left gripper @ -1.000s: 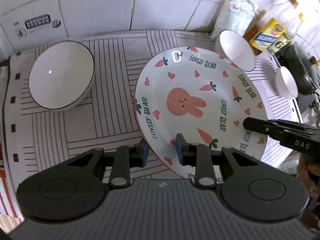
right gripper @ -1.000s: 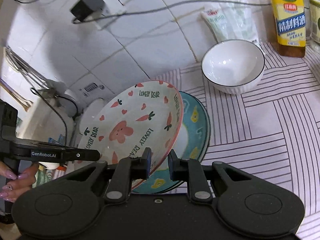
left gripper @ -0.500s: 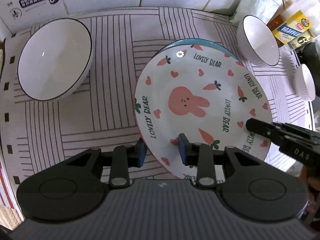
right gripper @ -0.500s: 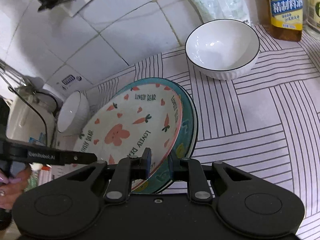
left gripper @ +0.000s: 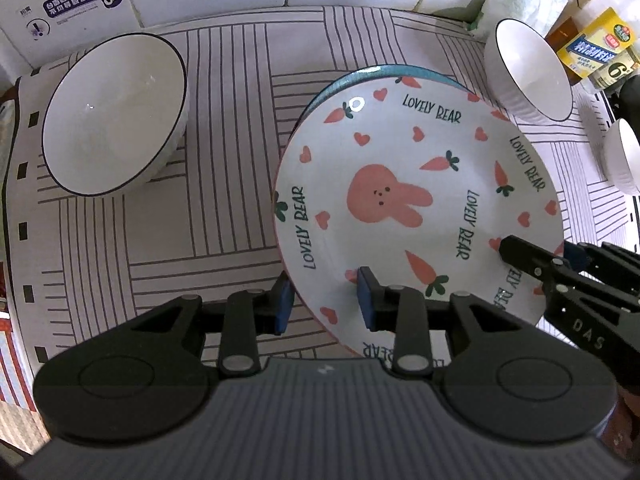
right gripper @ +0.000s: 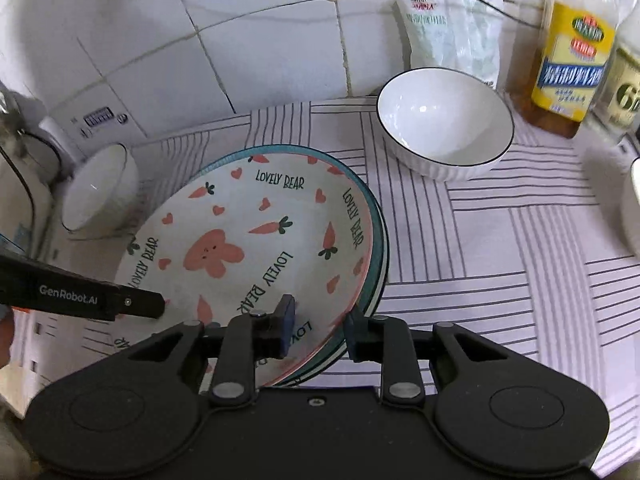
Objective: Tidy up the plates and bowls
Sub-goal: 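Open both grippers and pull back from the plate stack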
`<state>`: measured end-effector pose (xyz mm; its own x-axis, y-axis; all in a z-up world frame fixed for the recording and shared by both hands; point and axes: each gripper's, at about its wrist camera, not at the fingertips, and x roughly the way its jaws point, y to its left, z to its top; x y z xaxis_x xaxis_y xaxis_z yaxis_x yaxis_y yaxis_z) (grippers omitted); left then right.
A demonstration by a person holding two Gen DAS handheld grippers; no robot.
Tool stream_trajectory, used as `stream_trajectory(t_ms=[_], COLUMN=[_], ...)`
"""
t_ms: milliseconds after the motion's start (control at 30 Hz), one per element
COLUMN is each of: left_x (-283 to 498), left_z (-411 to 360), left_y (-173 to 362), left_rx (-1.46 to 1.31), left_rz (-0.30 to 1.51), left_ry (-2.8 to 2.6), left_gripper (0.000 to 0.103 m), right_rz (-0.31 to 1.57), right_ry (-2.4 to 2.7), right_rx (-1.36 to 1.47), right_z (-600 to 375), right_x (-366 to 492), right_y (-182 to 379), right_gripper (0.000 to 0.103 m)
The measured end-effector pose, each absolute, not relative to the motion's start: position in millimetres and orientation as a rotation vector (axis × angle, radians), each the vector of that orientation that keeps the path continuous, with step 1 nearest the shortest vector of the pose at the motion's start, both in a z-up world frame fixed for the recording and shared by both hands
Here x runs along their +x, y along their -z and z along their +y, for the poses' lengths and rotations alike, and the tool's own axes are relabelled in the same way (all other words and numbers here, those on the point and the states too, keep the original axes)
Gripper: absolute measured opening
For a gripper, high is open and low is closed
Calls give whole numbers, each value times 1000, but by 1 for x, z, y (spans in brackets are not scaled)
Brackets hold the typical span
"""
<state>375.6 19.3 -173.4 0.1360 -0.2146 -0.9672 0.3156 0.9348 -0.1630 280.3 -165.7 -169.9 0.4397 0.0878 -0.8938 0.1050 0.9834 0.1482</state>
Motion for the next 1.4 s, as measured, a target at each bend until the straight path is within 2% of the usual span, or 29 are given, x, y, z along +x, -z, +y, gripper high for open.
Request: stream_trajectory(t_ms=[200, 400, 767, 933, 1167, 1400], left_x=[370, 362, 319, 294, 258, 232], left_z=[17, 24, 45, 45, 44, 24], left_y=[174, 169, 130, 101, 49, 26], left_rx=[112, 95, 157, 194, 206, 269], left_rz=[1365, 1353, 1282, 1225, 1175, 1141], left_ry=[394, 420, 460, 496, 568, 613], left_gripper=[30, 24, 24, 29, 33, 40], right_rz=[1105, 1099, 993, 914, 846, 764], right_ry=[64, 136, 148, 120, 132, 121], right_rx=[114, 43, 170, 197, 75, 85], right_z=[-153, -143, -144, -152, -155, -170], right_x=[279, 268, 214, 183, 153, 125], right_y=[170, 177, 142, 109, 73, 48], right_gripper=[38, 36, 36, 36, 36, 38])
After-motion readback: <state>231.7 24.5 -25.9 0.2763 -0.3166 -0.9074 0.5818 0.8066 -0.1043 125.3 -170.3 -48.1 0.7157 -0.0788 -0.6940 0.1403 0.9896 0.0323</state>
